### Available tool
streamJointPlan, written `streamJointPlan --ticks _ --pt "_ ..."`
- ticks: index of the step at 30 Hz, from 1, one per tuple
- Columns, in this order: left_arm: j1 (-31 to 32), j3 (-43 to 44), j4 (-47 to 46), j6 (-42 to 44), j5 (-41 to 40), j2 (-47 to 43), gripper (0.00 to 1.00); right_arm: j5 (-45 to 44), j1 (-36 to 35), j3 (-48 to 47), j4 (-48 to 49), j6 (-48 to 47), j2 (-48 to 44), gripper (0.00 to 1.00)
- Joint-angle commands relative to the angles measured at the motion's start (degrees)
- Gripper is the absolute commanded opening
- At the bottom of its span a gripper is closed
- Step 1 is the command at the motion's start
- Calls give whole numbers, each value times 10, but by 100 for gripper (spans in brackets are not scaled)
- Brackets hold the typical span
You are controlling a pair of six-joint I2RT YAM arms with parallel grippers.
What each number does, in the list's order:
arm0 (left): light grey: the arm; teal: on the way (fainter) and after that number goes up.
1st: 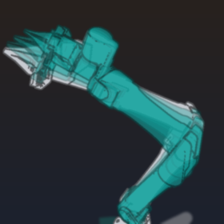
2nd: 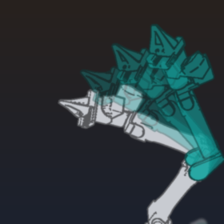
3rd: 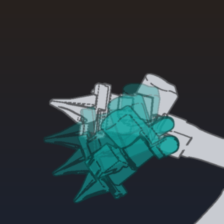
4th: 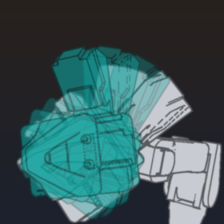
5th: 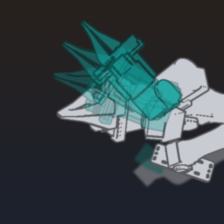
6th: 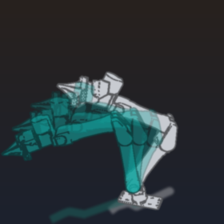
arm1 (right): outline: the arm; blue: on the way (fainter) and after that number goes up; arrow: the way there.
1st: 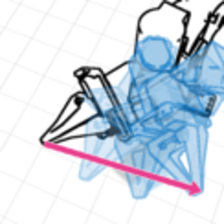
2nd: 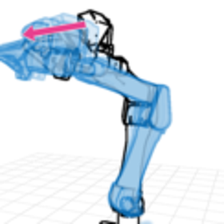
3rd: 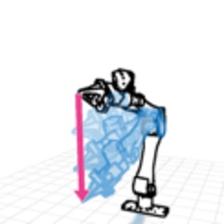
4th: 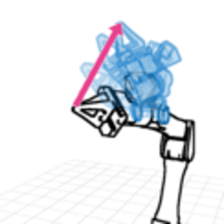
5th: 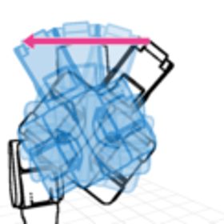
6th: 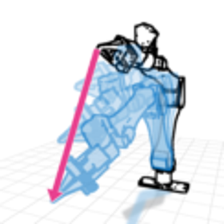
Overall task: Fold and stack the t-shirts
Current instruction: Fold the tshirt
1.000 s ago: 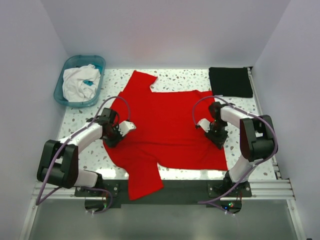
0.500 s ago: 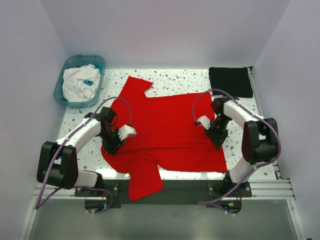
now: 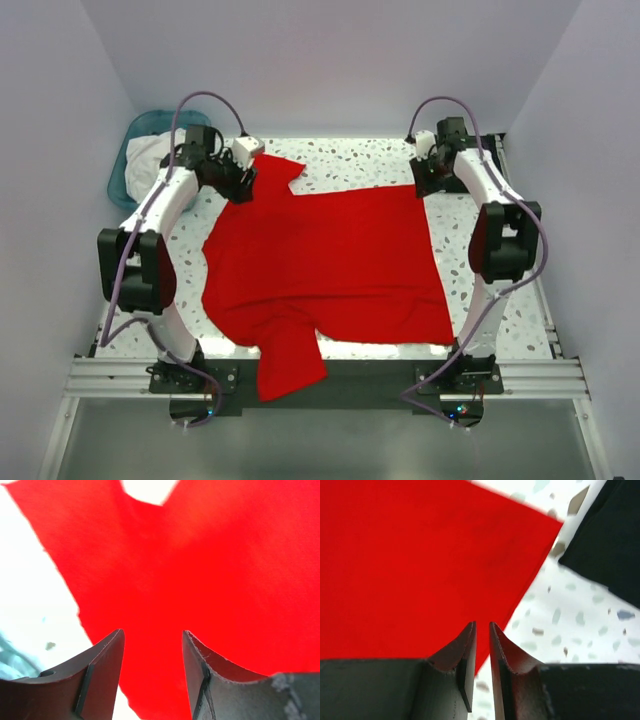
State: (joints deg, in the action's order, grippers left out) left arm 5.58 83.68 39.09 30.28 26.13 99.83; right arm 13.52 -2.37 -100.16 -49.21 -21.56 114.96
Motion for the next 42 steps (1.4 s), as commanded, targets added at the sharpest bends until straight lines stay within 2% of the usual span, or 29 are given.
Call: streamJointPlan --ticks 1,6,17,22,26,30,33,39,42 --pt "-26 70 -71 -88 32 35 55 -21 -3 -51 94 94 50 21" --pt "-36 86 -92 -99 26 63 58 -47 -2 -95 145 115 111 25" --pt "-40 88 -97 -83 23 87 59 -101 -4 -144 154 92 184 38" --pt "-41 102 -100 -86 21 104 62 -107 -3 -136 151 86 199 39" --pt "-41 122 -99 -89 15 124 71 -106 -3 -134 147 86 214 39" --pt "-41 147 -101 -93 -4 148 72 -82 -3 -134 132 86 226 38" --pt "-41 171 -104 -95 -15 172 73 -72 -2 -136 118 87 235 36" --pt "-41 243 -117 -108 -55 243 73 -66 -2 -136 96 79 243 9" --pt "-40 286 -119 -118 -66 288 73 -68 -2 -141 88 75 244 0"
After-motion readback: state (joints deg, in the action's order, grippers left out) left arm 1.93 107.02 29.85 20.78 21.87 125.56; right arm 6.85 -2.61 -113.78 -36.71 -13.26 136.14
